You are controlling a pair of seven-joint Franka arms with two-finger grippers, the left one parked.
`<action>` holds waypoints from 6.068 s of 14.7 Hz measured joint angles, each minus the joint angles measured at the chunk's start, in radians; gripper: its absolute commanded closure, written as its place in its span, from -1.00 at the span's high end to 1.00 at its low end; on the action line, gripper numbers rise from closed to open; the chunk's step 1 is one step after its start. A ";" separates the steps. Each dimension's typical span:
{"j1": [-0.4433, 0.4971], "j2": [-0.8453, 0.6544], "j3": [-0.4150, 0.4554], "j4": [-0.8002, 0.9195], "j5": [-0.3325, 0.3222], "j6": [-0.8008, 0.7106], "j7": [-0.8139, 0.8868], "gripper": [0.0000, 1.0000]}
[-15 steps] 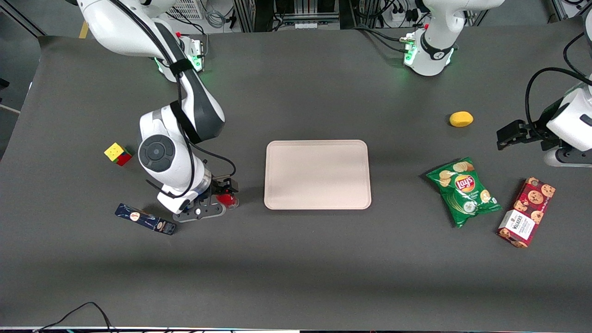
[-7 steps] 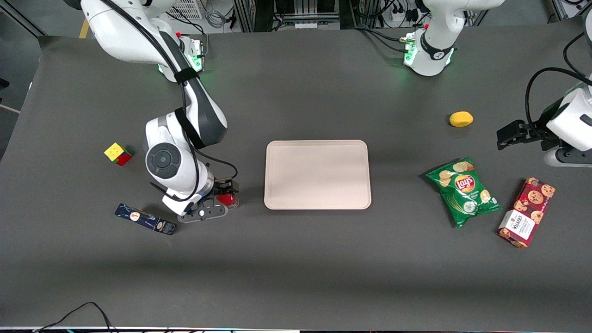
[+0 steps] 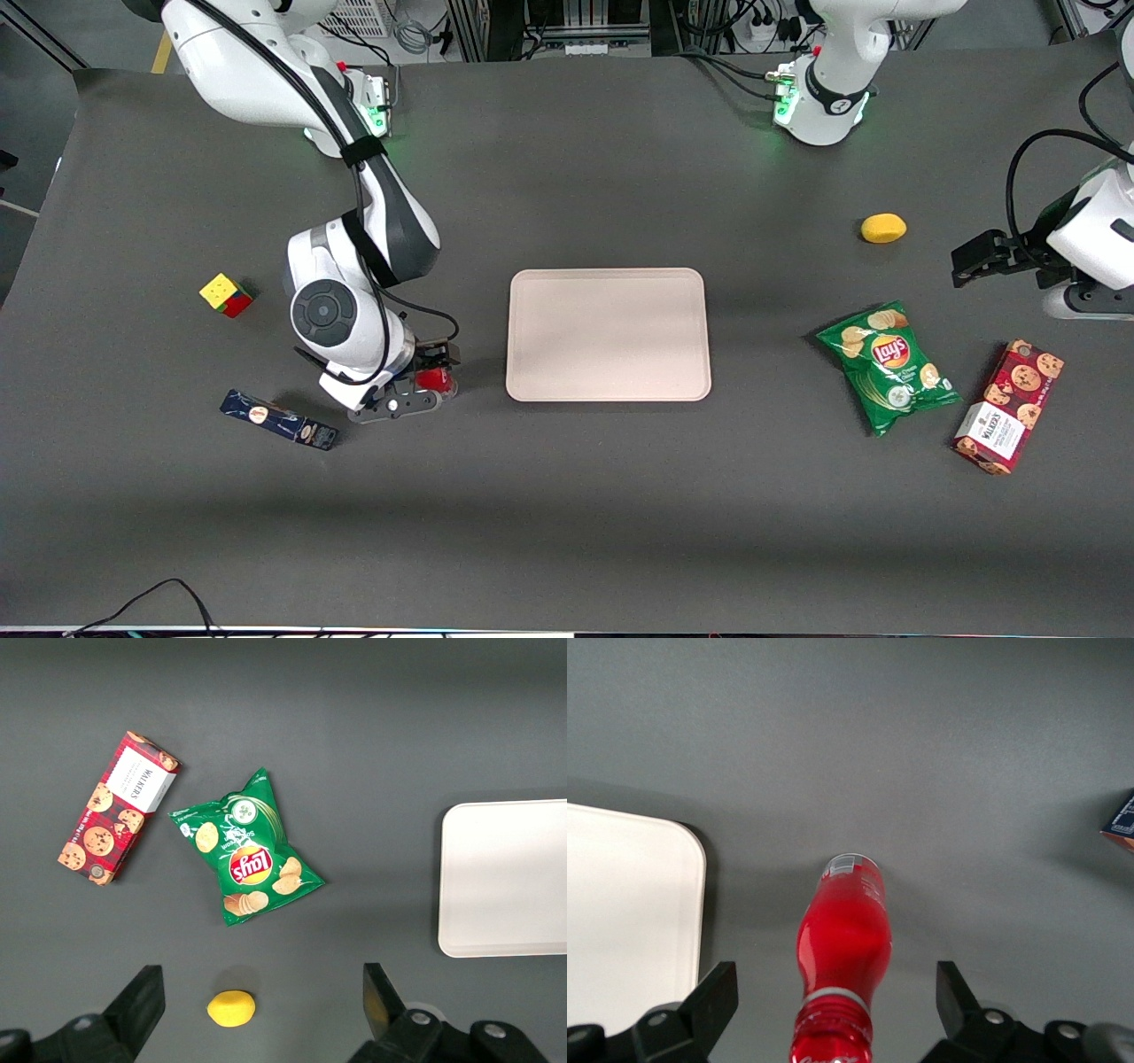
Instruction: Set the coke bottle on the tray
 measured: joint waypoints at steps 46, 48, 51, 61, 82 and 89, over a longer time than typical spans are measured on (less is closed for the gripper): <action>0.048 0.121 0.225 0.254 -0.032 -0.121 0.326 -1.00; 0.048 0.140 0.225 0.252 -0.033 -0.099 0.326 -1.00; 0.048 0.145 0.225 0.252 -0.034 -0.097 0.326 -1.00; 0.048 0.153 0.226 0.252 -0.034 -0.097 0.326 -1.00; 0.047 0.112 0.226 0.297 -0.034 -0.101 0.358 1.00; 0.035 -0.184 0.170 0.318 -0.041 -0.315 0.336 1.00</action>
